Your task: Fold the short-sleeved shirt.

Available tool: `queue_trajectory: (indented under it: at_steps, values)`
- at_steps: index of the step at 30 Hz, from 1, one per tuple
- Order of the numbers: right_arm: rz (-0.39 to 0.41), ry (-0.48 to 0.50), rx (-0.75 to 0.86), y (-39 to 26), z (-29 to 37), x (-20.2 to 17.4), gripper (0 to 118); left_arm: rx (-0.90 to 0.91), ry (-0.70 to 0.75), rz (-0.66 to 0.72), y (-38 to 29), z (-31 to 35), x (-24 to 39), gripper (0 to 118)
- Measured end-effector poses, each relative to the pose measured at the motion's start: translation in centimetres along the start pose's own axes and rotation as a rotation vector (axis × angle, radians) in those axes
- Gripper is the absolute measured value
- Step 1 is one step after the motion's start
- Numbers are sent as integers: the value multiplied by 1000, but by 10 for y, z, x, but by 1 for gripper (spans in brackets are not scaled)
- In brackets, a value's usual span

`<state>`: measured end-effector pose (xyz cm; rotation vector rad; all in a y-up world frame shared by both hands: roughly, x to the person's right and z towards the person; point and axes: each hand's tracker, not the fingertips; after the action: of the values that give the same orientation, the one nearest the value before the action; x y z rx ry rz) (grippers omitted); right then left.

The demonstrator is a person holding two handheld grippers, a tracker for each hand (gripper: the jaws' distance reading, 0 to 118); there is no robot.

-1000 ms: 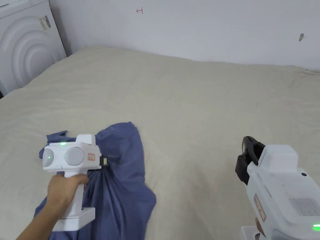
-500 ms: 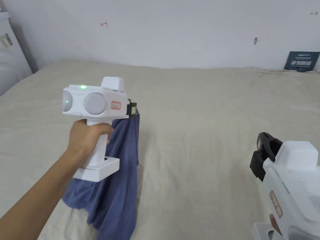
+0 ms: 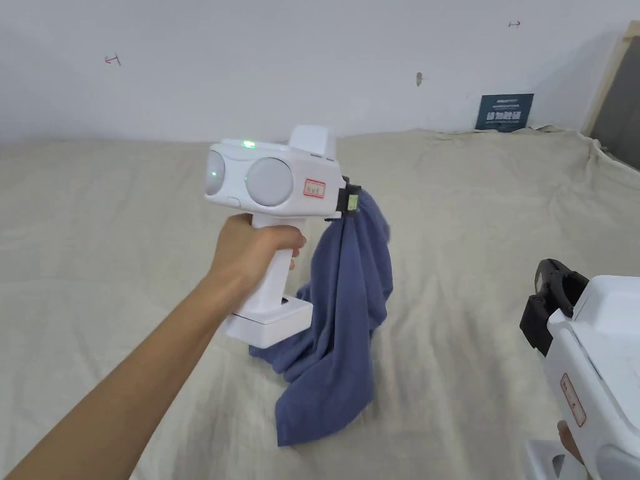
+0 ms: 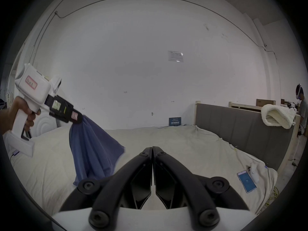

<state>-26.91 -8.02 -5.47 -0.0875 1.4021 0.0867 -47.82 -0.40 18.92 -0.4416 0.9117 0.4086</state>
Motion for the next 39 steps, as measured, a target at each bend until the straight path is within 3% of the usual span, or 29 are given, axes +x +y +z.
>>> queue_trajectory:
  at_steps: [9, 21, 28, 31, 32, 33, 36, 39]
  values:
    - [4, -46, -30, -15, 5, 25, 0, -266, 19, -10, -82, -87, 6, 0]
    - [-3, -49, -68, -30, 5, 30, 0, -555, 78, 4, -197, -134, -3, 0]
    - [0, -41, -81, -33, 5, 27, 0, -548, 84, 7, -208, -132, 0, 0]
    - [-4, -38, -76, -32, 7, 26, 0, -495, 76, 15, -204, -120, 1, 24]
    - [-6, -35, -73, -31, 7, 25, 0, -483, 87, 11, -201, -115, 2, 37]
    - [-5, -34, -71, -30, 7, 25, 0, -461, 101, 8, -200, -111, 1, 62]
    - [2, -27, -63, -25, 8, 21, 0, -370, 103, 21, -190, -93, -1, 110]
    - [4, -16, -50, -17, 12, 13, 0, -263, 99, 58, -173, -65, -3, 113]
